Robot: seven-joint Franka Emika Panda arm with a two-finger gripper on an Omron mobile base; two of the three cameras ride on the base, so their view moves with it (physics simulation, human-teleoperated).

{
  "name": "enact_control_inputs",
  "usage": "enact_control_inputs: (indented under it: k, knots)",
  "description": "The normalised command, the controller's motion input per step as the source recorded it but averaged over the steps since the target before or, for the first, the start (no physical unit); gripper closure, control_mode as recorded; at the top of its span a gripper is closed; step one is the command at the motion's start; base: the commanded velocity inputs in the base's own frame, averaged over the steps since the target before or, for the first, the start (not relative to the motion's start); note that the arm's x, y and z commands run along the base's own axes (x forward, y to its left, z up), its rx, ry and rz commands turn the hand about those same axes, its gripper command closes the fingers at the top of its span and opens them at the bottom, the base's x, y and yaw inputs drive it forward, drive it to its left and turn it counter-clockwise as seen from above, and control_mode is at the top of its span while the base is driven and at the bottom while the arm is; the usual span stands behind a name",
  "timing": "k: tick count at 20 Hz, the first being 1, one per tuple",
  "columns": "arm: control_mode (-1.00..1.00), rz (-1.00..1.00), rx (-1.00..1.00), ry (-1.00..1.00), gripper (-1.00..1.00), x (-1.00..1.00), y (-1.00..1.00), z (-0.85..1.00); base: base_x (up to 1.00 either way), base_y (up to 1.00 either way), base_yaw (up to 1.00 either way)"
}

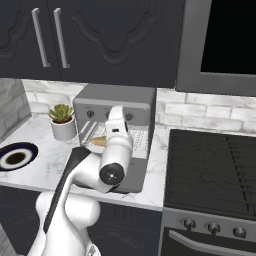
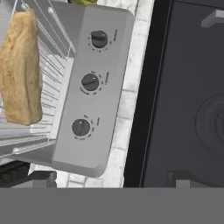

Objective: Pull the toaster oven rack outwards. Pick up the baguette from the plate and place it on the toaster oven rack. Close the toaster oven door fully and set the temperature to the lowest setting.

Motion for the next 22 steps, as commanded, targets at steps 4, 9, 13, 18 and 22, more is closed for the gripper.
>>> enact_control_inputs:
  k: [4,9,13,18,22]
  knots:
    - [-1.00,0.02,-0.07,0.24,-1.00,-0.56,-0.16,0.44,0.00,0.00,0.00]
    - [-1.00,0.00,-0.15,0.29,-1.00,-0.50,-0.01,0.04,0.00,0.00,0.00]
    - [-1.00,0.00,-0.14,0.19,-1.00,-0.45,0.00,-0.24,0.00,0.00,0.00]
    - [-1.00,0.07,-0.19,0.22,-1.00,-0.24,0.03,-0.41,0.00,0.00,0.00]
    - [-1.00,0.21,-0.24,0.24,-1.00,-0.05,0.25,-0.35,0.00,0.00,0.00]
